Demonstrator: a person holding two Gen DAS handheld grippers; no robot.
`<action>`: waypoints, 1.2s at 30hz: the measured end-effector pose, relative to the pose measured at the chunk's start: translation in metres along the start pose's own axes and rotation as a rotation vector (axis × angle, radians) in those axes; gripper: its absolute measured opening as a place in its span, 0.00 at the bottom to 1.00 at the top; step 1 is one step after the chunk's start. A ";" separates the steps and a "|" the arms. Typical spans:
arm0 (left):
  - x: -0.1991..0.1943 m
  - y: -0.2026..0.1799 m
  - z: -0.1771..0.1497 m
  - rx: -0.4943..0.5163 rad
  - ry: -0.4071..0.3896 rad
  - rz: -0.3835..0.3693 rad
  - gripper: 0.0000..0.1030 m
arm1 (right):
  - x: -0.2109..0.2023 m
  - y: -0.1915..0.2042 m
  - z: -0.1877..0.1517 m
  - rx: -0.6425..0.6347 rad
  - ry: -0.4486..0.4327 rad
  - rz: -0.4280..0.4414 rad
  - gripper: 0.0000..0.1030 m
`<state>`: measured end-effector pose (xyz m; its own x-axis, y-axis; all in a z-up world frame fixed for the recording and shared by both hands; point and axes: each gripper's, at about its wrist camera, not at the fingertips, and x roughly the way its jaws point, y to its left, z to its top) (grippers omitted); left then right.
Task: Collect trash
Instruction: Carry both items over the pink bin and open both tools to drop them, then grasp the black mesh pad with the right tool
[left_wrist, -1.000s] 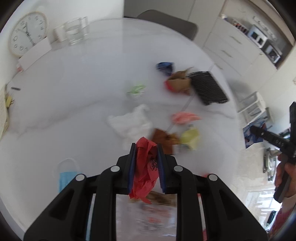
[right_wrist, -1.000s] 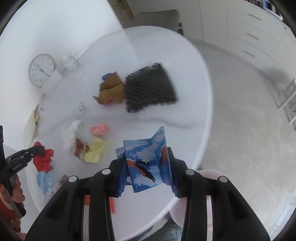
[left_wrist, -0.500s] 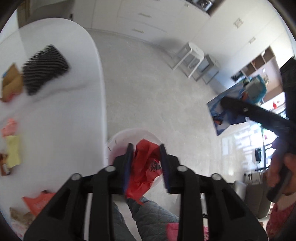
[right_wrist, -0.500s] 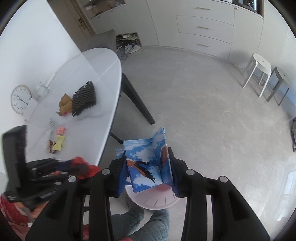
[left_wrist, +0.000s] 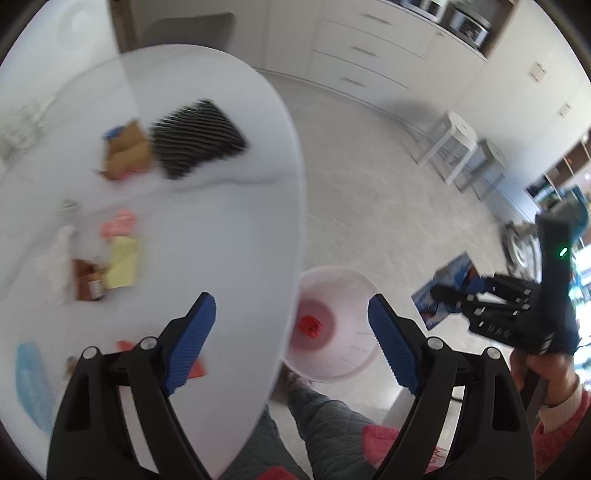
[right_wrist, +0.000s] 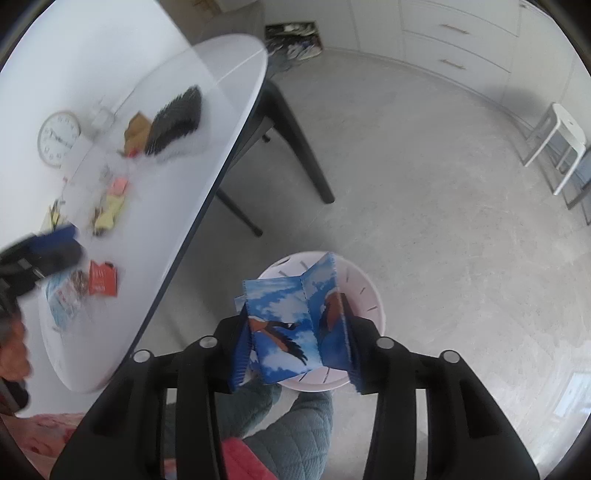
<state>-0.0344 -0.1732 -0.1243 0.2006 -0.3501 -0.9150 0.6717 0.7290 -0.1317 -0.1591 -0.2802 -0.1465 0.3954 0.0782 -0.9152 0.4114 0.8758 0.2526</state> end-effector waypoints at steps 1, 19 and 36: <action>-0.013 0.015 -0.003 -0.027 -0.014 0.023 0.80 | 0.006 0.005 0.000 -0.015 0.014 -0.007 0.59; -0.108 0.146 -0.046 -0.415 -0.190 0.220 0.88 | -0.007 0.107 0.120 -0.206 -0.156 -0.027 0.95; -0.078 0.209 -0.052 -0.519 -0.144 0.256 0.88 | 0.109 0.185 0.223 -0.202 -0.072 -0.056 0.97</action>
<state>0.0534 0.0370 -0.1005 0.4293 -0.1752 -0.8860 0.1600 0.9802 -0.1163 0.1429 -0.2157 -0.1299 0.4376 -0.0010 -0.8992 0.2638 0.9561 0.1273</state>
